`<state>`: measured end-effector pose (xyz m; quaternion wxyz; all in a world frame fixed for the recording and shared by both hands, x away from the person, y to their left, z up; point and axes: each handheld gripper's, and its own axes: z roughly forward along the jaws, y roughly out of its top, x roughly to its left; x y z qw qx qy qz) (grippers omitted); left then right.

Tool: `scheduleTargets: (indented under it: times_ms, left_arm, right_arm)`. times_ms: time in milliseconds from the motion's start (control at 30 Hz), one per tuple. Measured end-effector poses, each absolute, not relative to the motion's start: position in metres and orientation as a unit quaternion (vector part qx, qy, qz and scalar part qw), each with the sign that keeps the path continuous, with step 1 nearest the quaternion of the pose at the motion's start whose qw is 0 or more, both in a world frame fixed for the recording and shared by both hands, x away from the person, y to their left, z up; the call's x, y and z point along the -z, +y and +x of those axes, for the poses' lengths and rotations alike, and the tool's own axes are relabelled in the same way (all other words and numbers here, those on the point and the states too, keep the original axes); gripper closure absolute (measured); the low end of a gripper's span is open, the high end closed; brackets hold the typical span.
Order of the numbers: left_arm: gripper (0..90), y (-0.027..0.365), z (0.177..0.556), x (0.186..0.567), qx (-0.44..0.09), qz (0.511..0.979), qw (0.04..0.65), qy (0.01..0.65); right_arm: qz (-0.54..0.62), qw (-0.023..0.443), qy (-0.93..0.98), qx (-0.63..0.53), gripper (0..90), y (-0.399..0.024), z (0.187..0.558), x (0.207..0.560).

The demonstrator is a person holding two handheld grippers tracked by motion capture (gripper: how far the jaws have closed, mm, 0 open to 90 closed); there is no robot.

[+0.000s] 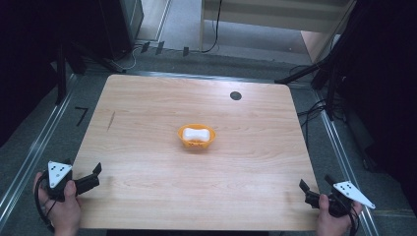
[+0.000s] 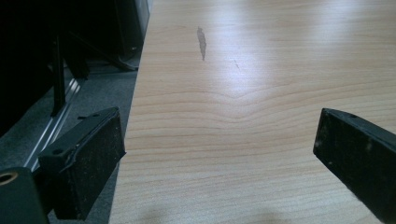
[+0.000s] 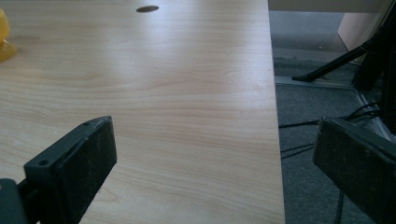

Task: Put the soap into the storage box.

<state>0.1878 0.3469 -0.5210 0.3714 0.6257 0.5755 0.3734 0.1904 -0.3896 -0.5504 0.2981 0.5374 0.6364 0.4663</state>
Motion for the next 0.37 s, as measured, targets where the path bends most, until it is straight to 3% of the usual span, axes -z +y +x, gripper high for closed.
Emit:
scheduleTargets:
  times_ms: [367]
  left_arm:
    - [2.3, 0.3471, 0.1877, 0.5210, -0.375, 0.623, 0.372, 0.577]
  right_arm:
    - [0.540, 0.300, 0.652, -0.441, 0.3, -0.3848, 0.1945, 0.5505]
